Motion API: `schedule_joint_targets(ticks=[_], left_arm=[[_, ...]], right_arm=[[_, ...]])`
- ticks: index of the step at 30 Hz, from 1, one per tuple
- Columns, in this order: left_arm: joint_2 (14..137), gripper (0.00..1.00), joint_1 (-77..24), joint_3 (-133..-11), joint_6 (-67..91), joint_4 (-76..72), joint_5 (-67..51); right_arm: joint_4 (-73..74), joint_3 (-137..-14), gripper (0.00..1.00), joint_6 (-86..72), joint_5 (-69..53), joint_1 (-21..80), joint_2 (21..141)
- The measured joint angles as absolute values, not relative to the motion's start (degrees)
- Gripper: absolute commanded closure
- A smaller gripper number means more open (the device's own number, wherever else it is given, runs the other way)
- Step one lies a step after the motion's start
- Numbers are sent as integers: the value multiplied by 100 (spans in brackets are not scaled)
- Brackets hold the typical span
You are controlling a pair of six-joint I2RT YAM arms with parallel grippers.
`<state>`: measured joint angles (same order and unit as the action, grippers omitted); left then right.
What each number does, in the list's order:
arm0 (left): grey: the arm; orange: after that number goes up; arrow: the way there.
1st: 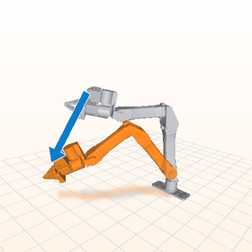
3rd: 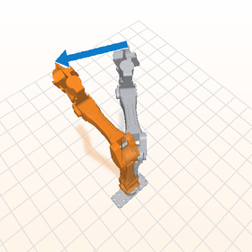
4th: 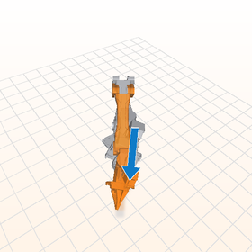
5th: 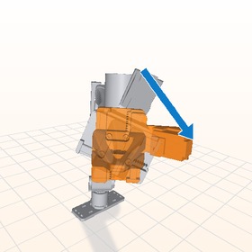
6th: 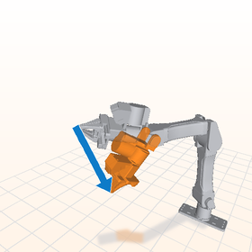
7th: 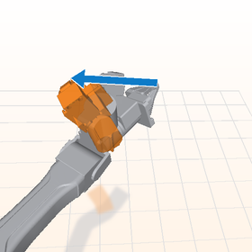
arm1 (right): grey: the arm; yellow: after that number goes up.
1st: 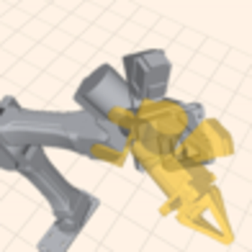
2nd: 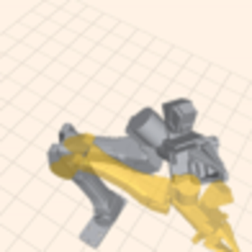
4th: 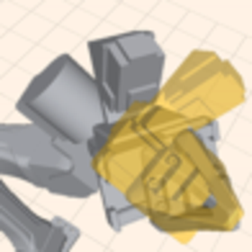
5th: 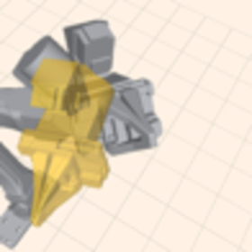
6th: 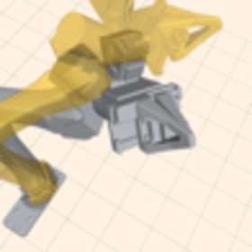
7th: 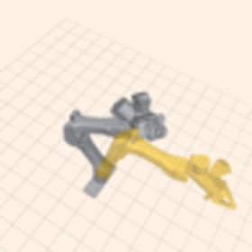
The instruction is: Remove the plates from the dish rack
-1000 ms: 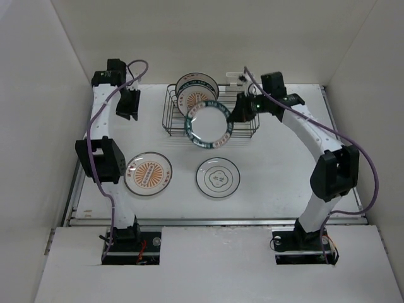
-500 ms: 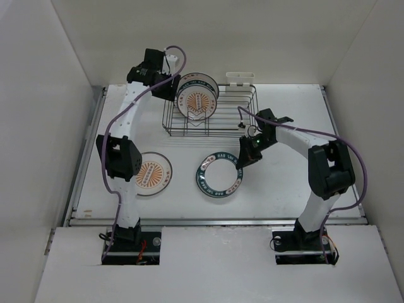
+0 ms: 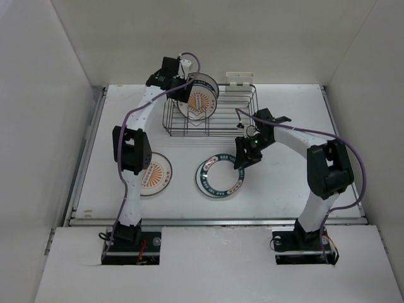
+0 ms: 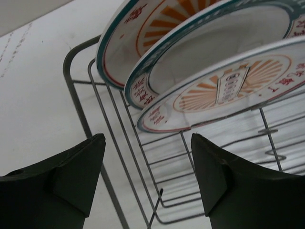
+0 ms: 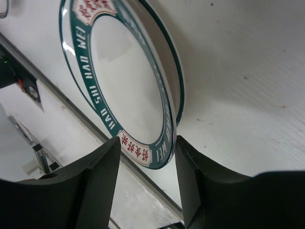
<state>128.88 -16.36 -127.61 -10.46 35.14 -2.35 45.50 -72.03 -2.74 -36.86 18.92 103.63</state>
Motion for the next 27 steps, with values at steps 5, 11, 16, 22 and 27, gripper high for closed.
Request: schedule_joint_targets(ticks=[5,11,16,22,27], left_arm=[[13146,29,-1813,-12761,-1085,2908,86],[13325,37,-1863,-12761,-1146,2563,246],[13332,40,-1857,-12761,-1149,2547,231],[13404,61,-1855,-12761,-1146,2552,200],[13430,68,-1833,-12761,-1155,2615,86]], right_arm=[[4654,-7249,45,-287,-3216,1933,10346],[4952,-7266,33,-580,-2412,1922,10208],[5120,-7384,32,-753,-1999,1900,10191],[5162,-7542,32,-843,-1852,1863,10191],[5196,-7542,32,-867,-1826,1859,10191]])
